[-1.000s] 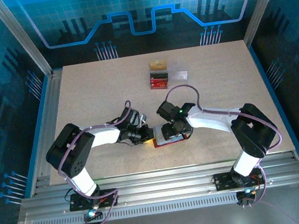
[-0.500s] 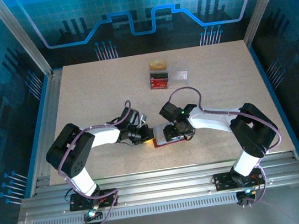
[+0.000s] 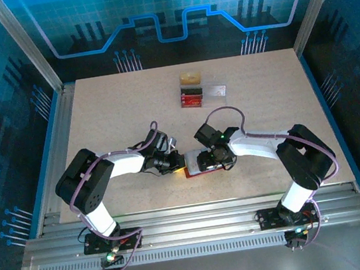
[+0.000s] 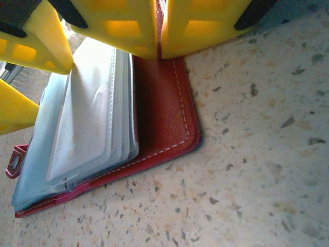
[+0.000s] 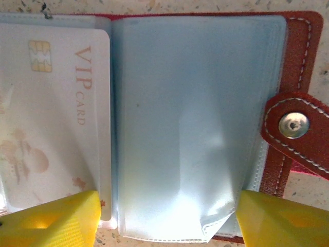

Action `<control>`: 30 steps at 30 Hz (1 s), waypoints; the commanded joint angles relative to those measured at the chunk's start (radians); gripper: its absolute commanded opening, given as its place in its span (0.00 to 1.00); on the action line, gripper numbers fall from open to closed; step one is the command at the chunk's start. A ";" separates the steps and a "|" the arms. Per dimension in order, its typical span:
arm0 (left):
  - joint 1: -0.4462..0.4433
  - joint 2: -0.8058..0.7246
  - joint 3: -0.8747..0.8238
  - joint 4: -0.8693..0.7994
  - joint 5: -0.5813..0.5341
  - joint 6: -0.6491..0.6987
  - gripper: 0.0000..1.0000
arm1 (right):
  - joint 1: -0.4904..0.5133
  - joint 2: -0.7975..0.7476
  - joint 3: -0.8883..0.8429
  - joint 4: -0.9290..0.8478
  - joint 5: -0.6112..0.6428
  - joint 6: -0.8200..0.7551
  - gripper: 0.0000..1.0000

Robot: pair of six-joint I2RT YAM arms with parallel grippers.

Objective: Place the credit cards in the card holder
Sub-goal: Flip over the card slot in the card holder.

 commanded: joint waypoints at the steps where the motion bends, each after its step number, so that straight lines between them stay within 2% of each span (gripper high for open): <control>1: -0.033 0.056 -0.020 -0.086 0.011 -0.002 0.13 | -0.013 -0.015 -0.022 0.024 -0.043 0.021 0.71; 9: -0.032 0.058 -0.019 -0.084 0.010 -0.002 0.13 | -0.014 -0.002 0.018 0.049 -0.074 0.018 0.70; 30: -0.031 0.067 -0.018 -0.083 0.013 -0.004 0.13 | 0.013 -0.040 0.056 -0.035 0.036 0.029 0.70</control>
